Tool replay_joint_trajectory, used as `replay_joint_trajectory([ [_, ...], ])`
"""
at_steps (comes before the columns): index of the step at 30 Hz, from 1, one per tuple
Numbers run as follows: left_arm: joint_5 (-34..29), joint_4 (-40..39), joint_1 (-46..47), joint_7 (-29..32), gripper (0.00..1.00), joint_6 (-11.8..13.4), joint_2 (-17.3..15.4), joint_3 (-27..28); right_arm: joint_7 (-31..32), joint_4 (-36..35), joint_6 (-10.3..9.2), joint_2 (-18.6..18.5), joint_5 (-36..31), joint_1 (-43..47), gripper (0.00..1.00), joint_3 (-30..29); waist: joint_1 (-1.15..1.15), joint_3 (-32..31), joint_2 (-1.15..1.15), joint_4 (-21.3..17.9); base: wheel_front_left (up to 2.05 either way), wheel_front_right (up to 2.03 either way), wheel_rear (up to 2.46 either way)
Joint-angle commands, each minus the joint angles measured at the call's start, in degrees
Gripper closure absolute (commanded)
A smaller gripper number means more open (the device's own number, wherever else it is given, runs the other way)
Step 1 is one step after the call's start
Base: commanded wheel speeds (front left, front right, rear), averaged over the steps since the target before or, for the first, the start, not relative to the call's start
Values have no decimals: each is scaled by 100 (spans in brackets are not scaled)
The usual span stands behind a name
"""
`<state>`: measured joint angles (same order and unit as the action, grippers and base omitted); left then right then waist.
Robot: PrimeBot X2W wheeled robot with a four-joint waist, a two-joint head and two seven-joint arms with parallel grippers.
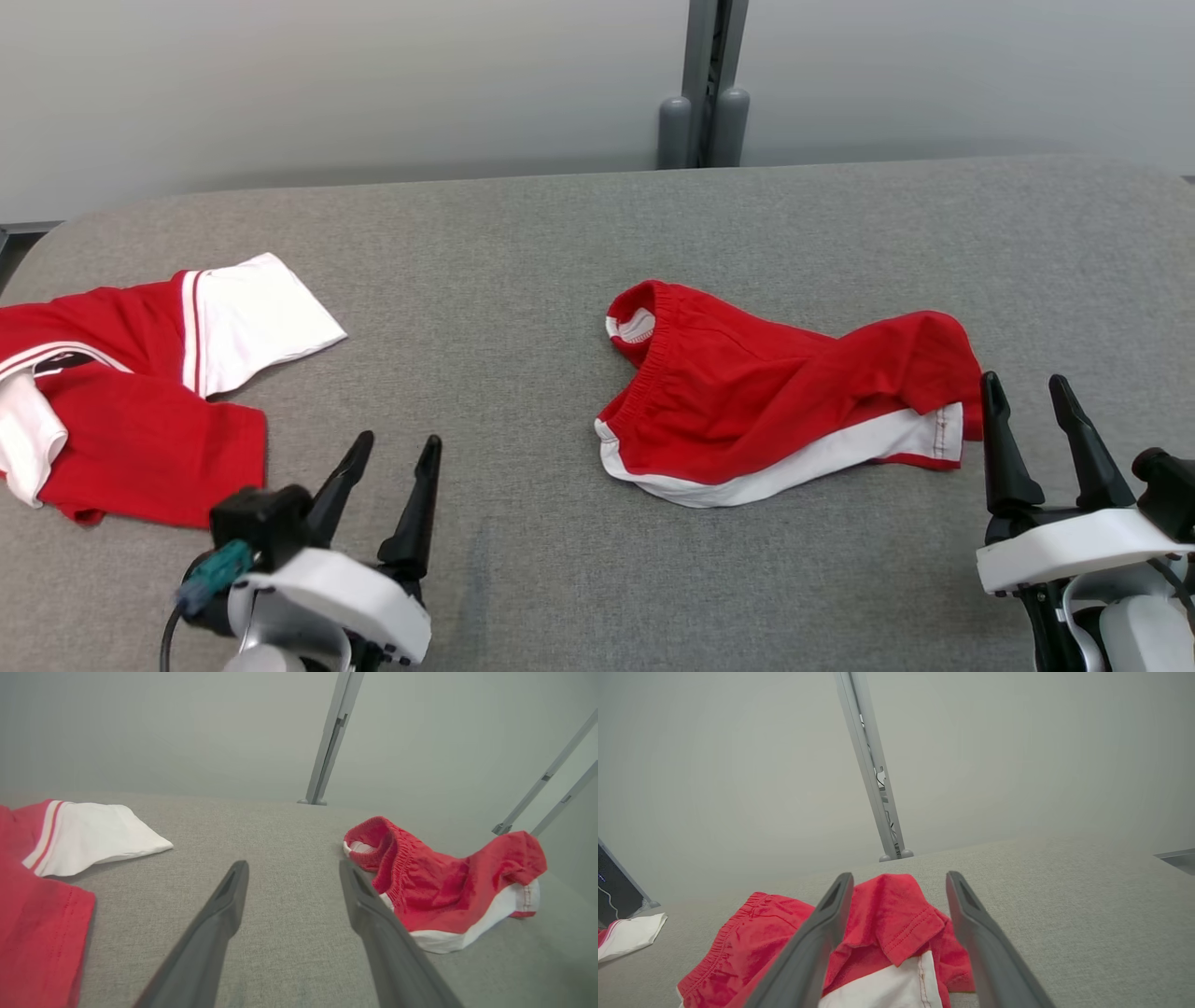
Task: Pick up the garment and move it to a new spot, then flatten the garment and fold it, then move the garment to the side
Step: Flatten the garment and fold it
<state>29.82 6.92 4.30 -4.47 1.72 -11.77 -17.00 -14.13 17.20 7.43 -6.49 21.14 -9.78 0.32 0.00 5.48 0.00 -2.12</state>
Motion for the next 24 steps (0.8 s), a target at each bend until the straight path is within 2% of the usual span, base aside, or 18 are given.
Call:
replay_joint_trajectory([
  [1, -20, 34, 169, 114, 0, -40, -33, -46, 13, -6, 12, -39, -14, -31, 0, -22, 0, 23, 0, -48, 0, 0, 0],
  [6, 17, 292, 644, 941, 0, -303, -155, -390, 30, 1, 12, -85, -28, -151, 0, -30, 0, 136, 0, -242, 0, 0, 0],
  [11, 47, 624, 1114, 1496, 0, -561, -197, -686, 32, -22, 12, -113, -39, -265, 0, -46, 0, 294, 0, -520, 0, 0, 0],
  [17, 87, 991, 1593, 1852, 0, -770, -209, -981, -6, 5, 12, -84, 13, -381, 0, -9, 0, 484, 0, -899, 0, 0, 0],
  [24, 206, 1305, 1967, 2093, 0, -865, -226, -1229, -48, 71, 12, -48, 49, -443, 0, 33, 0, 620, 0, -1251, 0, 0, 0],
])
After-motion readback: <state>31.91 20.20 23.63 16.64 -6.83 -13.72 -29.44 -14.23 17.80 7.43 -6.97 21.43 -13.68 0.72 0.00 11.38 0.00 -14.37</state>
